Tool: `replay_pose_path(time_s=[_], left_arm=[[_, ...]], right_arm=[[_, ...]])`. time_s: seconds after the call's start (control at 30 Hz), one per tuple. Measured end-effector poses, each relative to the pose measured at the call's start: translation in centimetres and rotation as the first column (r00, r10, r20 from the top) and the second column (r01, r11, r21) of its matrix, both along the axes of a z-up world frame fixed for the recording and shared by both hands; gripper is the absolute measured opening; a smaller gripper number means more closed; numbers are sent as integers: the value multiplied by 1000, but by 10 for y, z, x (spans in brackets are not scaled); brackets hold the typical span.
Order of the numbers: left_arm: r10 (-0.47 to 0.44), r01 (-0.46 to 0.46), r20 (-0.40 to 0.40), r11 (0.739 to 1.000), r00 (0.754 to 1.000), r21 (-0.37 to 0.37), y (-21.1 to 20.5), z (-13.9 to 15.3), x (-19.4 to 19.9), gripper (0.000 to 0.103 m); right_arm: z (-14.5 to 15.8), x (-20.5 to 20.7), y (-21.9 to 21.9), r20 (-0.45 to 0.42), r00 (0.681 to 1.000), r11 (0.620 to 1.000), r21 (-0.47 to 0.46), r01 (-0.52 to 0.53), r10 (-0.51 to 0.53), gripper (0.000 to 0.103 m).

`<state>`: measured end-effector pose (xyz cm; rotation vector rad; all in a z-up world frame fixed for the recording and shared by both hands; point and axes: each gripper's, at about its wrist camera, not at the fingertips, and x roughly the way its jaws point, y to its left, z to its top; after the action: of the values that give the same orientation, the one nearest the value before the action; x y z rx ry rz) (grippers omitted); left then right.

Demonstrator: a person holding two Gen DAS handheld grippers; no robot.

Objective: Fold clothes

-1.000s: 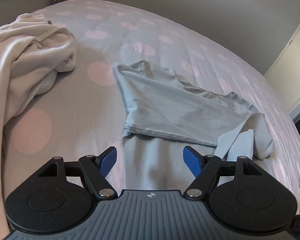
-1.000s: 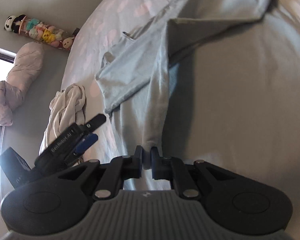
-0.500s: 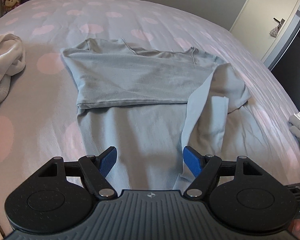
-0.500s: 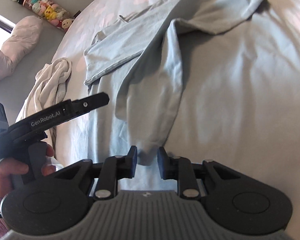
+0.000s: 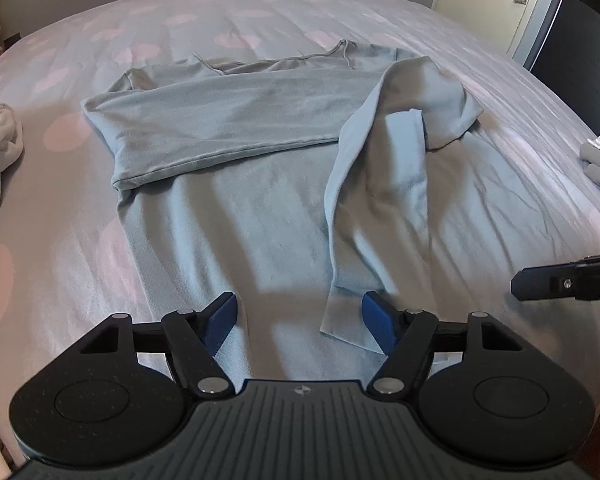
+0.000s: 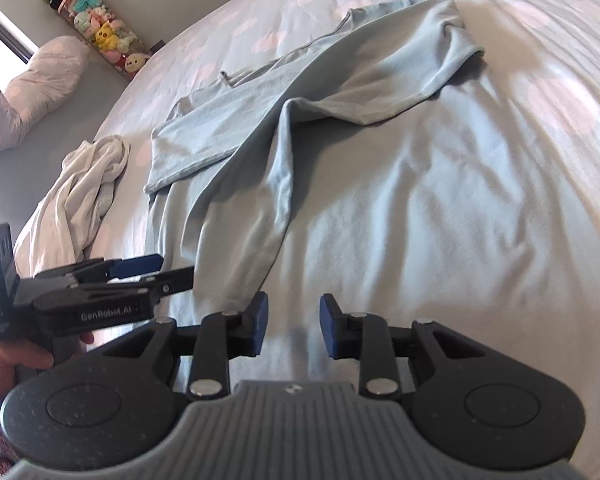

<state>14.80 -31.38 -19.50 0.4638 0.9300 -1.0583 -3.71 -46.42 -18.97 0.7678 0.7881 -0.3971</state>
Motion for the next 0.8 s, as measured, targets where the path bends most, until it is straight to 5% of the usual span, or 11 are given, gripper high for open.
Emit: replay_pose_path(time_s=[0.07,0.1,0.13,0.17,0.3,0.53,0.8], left_arm=[[11,-12,46,1000,999,14,-1,-2,-8,54],[10,-10,54,1000,998,8,-2,-2,-11,44],[5,-5,43,1000,999,-6,-2,-1,-14,23],[0,1,31,1000,1000,-19,-2,1,-16,17],[-18,19,72,1000,997,-21,-8,3,-29,4],[76,-75,11,994,997,-76,-4,22,-11,0],[126,-121,36,984,991,-133,-22,99,39,0]], right_arm=[[1,-4,-7,6,1000,1000,-7,14,-14,32],[1,-7,-11,11,1000,1000,-10,22,-21,33],[1,-10,-15,15,999,1000,-13,29,-29,32],[1,-13,-19,20,999,999,-15,37,-36,33],[-2,-27,-37,28,997,997,-22,68,-68,34],[-2,-43,-73,3,997,979,-190,77,-78,35],[-15,-23,-131,-3,995,916,-390,92,-101,35]])
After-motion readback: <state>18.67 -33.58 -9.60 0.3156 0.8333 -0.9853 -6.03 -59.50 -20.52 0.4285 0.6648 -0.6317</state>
